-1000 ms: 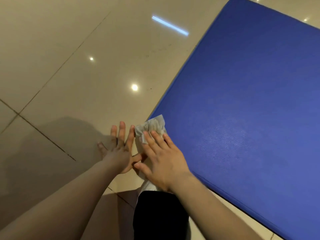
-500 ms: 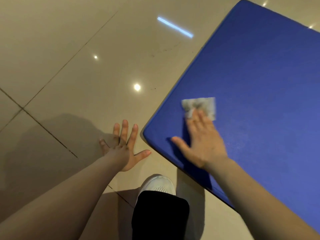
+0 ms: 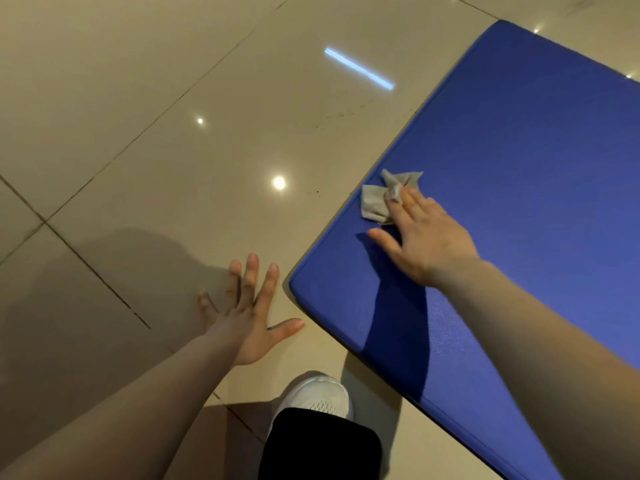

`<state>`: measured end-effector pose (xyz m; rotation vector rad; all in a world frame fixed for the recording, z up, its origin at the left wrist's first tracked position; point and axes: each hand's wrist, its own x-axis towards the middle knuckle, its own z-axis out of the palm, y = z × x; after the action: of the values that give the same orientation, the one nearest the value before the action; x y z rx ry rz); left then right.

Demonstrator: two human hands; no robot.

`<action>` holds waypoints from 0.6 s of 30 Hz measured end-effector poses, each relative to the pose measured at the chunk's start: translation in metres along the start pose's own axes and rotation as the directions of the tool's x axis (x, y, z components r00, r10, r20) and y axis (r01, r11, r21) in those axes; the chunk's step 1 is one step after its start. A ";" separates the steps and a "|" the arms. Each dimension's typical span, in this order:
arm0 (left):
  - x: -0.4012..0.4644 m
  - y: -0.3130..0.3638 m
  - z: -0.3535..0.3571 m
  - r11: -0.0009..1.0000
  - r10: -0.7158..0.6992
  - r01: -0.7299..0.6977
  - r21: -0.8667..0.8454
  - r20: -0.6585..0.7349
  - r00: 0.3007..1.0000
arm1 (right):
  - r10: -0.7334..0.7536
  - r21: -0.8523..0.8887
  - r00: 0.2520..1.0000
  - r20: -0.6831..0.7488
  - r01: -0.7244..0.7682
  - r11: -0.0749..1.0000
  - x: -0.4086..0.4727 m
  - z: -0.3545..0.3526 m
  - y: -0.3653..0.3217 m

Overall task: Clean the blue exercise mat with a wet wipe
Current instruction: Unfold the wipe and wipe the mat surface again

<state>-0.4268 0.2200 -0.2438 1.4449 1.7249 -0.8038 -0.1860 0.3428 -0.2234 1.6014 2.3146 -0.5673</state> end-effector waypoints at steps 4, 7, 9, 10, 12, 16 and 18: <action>-0.001 -0.002 -0.001 1.000 0.015 -0.015 -0.022 0.006 1.000 | 0.047 0.188 0.999 -0.006 -0.045 0.981 -0.003 -0.001 0.000; -0.001 -0.001 0.000 0.999 0.024 -0.024 -0.040 -0.004 1.000 | 0.193 0.371 0.972 -0.130 -0.133 0.919 -0.017 -0.002 0.002; -0.002 -0.001 0.000 0.999 0.026 -0.027 -0.044 -0.008 1.000 | 0.318 0.356 0.904 -0.286 -0.208 0.911 -0.026 -0.004 0.015; -0.003 0.000 0.000 0.999 0.028 -0.028 -0.045 -0.007 1.000 | 0.365 0.311 0.860 -0.356 -0.260 0.914 -0.030 -0.005 0.024; -0.003 0.000 -0.001 0.999 0.029 -0.029 -0.038 -0.002 1.000 | 0.372 0.169 0.830 -0.417 -0.331 0.928 -0.037 0.000 0.038; -0.003 0.000 -0.002 1.000 0.015 -0.015 -0.028 0.014 1.000 | 0.022 -0.043 0.966 -0.258 -0.034 0.998 -0.048 0.027 0.007; -0.002 0.001 -0.002 0.999 0.017 -0.016 -0.037 0.012 1.000 | -0.140 0.017 0.969 -0.202 0.147 0.989 -0.057 0.053 -0.030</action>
<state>-0.4259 0.2206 -0.2406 1.4249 1.7081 -0.7665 -0.1941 0.2613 -0.2408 1.5795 2.5986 -0.4962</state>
